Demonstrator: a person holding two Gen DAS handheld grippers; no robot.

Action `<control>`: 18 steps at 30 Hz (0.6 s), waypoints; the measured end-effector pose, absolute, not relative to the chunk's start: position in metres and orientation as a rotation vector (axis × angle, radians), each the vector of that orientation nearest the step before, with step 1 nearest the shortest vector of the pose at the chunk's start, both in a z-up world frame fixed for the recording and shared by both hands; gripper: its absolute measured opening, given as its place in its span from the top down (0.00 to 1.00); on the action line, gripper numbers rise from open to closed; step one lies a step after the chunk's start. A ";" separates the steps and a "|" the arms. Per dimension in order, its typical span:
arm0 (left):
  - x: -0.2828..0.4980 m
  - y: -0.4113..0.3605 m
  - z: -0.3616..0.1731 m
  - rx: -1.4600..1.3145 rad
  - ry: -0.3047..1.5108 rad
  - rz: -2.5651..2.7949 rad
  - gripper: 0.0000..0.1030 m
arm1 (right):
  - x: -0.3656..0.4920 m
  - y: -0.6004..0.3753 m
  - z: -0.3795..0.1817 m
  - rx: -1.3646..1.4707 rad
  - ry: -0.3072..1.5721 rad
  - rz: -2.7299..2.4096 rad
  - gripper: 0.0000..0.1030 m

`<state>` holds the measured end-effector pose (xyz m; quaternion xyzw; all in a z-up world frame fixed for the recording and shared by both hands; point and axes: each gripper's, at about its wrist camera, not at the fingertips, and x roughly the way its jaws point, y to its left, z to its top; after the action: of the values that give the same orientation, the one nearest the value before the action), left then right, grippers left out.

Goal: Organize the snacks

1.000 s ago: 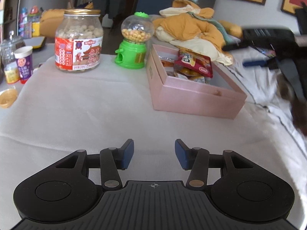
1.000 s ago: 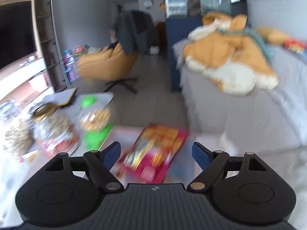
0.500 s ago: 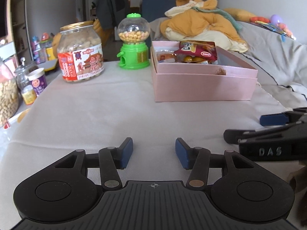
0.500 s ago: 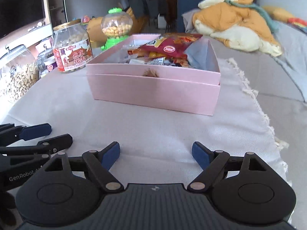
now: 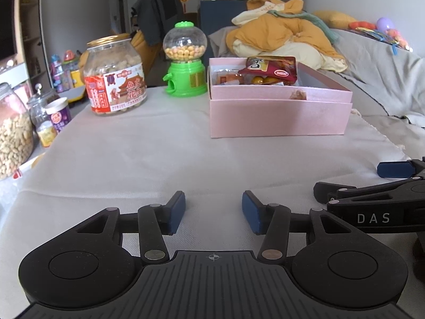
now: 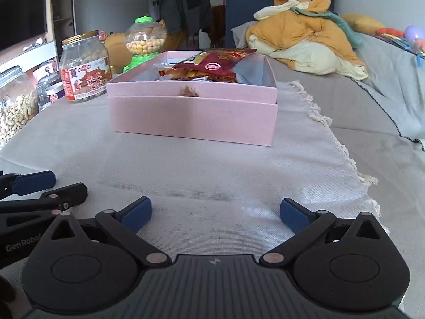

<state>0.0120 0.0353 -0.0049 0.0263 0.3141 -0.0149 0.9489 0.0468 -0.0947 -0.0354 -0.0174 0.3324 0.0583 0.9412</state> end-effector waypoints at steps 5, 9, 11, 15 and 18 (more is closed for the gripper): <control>0.012 0.036 -0.005 0.062 0.638 -0.027 0.47 | 0.047 -0.094 -0.036 -0.037 0.677 0.119 0.00; 0.013 0.036 -0.004 0.066 0.638 -0.026 0.48 | 0.047 -0.094 -0.036 -0.037 0.677 0.119 0.00; 0.013 0.037 -0.005 0.059 0.639 -0.028 0.48 | 0.047 -0.094 -0.036 -0.037 0.677 0.119 0.00; 0.013 0.037 -0.005 0.058 0.639 -0.028 0.47 | 0.046 -0.094 -0.035 -0.037 0.677 0.119 0.00; 0.012 0.037 -0.005 0.057 0.639 -0.028 0.48 | 0.046 -0.095 -0.035 -0.037 0.677 0.119 0.00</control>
<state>0.0125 0.0371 -0.0049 0.0282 0.3141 -0.0140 0.9489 0.0463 -0.0945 -0.0354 -0.0181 0.3320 0.0583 0.9413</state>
